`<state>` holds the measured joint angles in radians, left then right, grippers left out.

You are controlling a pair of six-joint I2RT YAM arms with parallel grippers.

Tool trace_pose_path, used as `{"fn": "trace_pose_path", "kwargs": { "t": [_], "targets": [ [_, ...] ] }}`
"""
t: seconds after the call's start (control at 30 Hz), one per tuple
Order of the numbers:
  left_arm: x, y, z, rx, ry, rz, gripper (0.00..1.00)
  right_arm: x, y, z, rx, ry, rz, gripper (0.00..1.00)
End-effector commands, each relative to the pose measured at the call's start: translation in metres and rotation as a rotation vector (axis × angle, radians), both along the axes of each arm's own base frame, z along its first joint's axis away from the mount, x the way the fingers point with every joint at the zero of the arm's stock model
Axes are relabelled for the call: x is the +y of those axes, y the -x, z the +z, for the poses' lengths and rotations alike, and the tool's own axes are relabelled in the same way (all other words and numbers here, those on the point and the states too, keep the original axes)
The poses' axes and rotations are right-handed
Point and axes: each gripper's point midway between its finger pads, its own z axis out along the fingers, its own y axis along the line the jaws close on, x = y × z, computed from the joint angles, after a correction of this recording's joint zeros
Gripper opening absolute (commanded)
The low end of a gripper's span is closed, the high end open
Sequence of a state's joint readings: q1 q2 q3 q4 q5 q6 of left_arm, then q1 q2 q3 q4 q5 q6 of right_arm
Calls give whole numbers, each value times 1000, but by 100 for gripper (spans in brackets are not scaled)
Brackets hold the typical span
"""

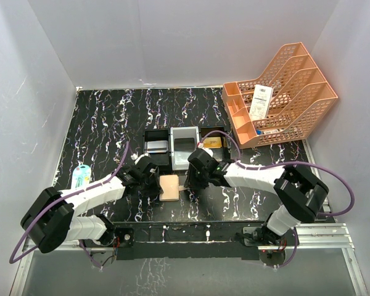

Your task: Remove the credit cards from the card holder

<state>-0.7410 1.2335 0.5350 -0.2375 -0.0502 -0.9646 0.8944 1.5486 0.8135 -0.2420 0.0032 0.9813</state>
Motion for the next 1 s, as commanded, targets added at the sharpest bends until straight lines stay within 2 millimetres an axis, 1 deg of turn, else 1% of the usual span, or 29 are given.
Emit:
{"fn": "trace_pose_path", "kwargs": {
  "t": [0.0, 0.07, 0.1, 0.13, 0.27, 0.37, 0.43, 0.47, 0.5, 0.53, 0.6, 0.77, 0.83, 0.97],
  "targets": [
    [16, 16, -13, 56, -69, -15, 18, -10, -15, 11, -53, 96, -5, 27],
    [15, 15, -11, 53, -68, -17, 18, -11, -17, 13, -69, 107, 4, 30],
    [14, 15, -11, 51, -67, -19, 18, -10, -17, 15, -76, 106, 21, 36],
    [14, 15, -10, 50, -68, -21, 18, -7, -17, 15, -78, 102, 43, 38],
    [13, 13, -7, 48, -69, -26, 19, 4, -13, 18, -46, 95, 115, 39],
    [12, 12, -6, 47, -68, -29, 19, 17, -11, 27, -47, 31, 149, 40],
    [11, 12, -5, 46, -69, -32, 19, 23, -13, 34, -62, -10, 152, 44],
    [11, 12, -6, 47, -70, -33, 19, 25, -13, 35, -71, -24, 151, 48],
    [12, 12, -7, 47, -71, -33, 19, 26, -14, 34, -73, -32, 148, 51],
    [12, 12, -8, 50, -73, -32, 19, 27, -13, 31, -65, -32, 153, 52],
    [12, 13, -10, 59, -75, -35, 19, 29, -11, 27, -49, -6, 171, 53],
    [12, 14, -9, 58, -70, -33, 19, 43, -6, 27, -47, -15, 231, 55],
    [12, 12, -8, 50, -68, -31, 19, 44, -9, 25, -54, 5, 223, 56],
    [12, 12, -7, 49, -73, -33, 19, 40, -17, 19, -67, 85, 181, 58]
  ]
}}
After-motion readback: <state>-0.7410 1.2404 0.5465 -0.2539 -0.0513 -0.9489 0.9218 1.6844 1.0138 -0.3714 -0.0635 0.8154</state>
